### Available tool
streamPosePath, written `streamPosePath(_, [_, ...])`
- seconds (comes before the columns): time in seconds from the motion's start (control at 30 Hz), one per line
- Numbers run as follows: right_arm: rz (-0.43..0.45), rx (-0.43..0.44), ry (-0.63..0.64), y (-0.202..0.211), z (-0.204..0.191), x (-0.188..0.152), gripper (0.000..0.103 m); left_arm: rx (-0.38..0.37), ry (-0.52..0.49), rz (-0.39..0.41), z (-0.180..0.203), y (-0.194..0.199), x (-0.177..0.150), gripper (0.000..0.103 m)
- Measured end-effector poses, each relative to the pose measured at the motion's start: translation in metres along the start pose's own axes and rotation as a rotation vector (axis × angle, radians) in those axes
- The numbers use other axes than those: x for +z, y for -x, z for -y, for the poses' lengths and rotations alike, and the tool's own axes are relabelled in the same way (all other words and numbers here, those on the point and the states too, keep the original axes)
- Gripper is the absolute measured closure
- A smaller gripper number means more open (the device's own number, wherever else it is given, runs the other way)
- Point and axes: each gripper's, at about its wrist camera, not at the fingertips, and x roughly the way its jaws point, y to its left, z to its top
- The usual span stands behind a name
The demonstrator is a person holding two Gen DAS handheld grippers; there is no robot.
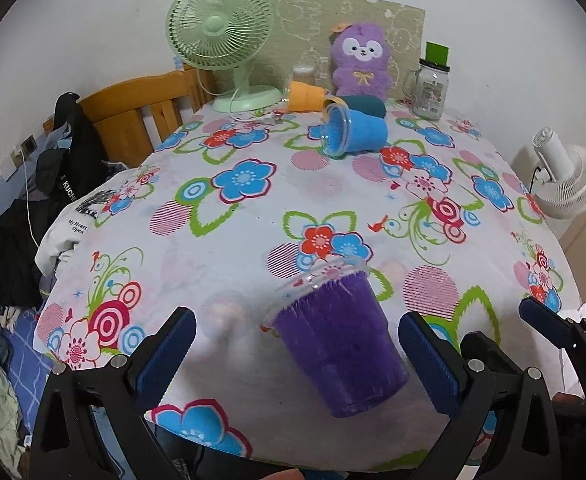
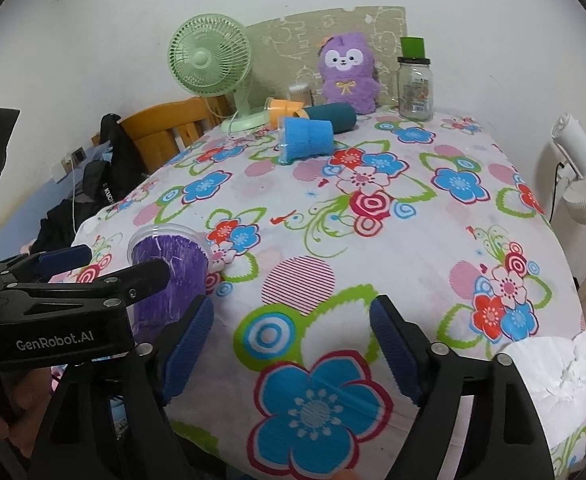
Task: Flip cup upside down
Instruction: 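Close the left gripper on the purple cup while the right gripper releases it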
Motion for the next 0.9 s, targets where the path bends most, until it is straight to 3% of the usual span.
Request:
streamPosePath(0.27, [-0.018,-0.002,-0.053,0.003,0.018,-0.010,0.016,0.003,-0.012,-0.005,0.006,-0.002,-0.004,0.001])
streamPosePath(0.53, [-0.040,-0.065,-0.094,0.011,0.041,-0.026,0.015,-0.015,-0.013,-0.024,0.012,-0.009,-0.007,0.001])
streamPosePath(0.9, [-0.051,-0.078,-0.099,0.016,0.041,-0.033,0.015,-0.045,-0.035,-0.066,0.025,-0.022,-0.018,0.001])
